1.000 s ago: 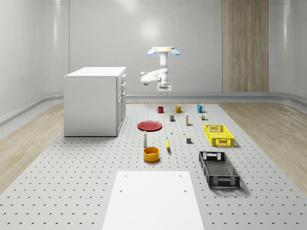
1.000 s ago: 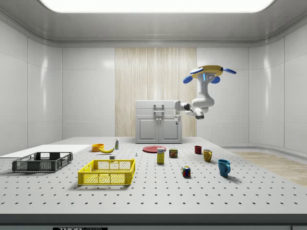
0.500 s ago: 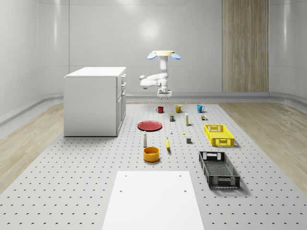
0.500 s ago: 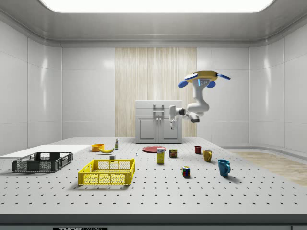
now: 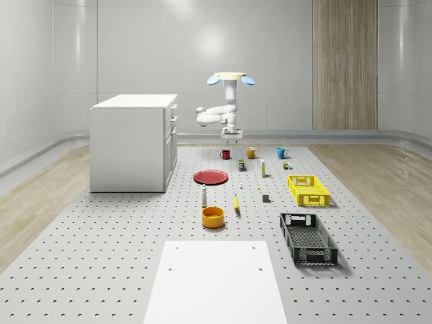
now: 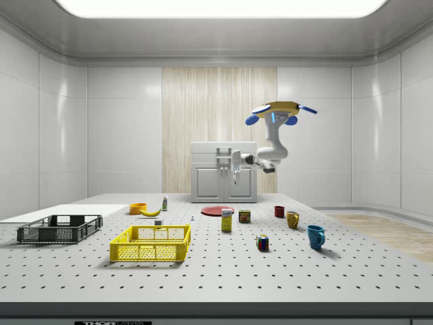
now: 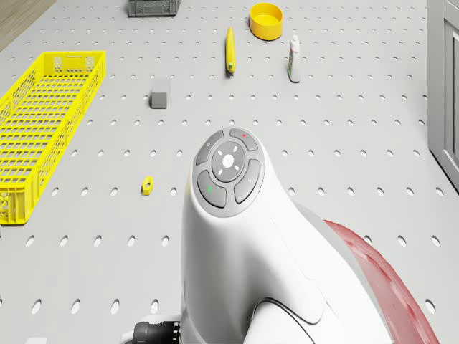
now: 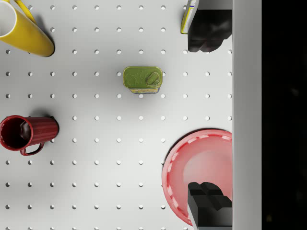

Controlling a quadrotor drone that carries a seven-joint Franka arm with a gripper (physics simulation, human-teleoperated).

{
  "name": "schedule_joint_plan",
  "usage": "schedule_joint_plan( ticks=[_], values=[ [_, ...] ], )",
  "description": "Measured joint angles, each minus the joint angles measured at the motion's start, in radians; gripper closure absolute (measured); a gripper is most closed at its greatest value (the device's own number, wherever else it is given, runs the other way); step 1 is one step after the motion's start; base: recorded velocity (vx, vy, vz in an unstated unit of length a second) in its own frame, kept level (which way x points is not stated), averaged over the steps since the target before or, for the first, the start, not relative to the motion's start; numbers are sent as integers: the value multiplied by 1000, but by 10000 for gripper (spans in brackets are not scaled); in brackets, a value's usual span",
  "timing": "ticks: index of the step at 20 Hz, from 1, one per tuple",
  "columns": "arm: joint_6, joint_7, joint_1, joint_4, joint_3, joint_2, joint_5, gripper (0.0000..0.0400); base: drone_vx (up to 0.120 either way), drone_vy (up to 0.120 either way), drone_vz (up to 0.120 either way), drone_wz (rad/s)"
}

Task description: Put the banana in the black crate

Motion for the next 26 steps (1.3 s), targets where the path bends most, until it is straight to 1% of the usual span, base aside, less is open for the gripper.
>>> schedule_joint_plan(
  ticks=[11, 22, 26],
  values=[
    [32, 8, -9, 2, 7, -35, 15, 0, 120, 0, -4, 0],
    [61, 14, -16, 3, 13, -65, 29, 0, 120, 0, -120, 0],
    [70, 16, -19, 4, 15, -75, 33, 0, 120, 0, -10, 0]
  ],
)
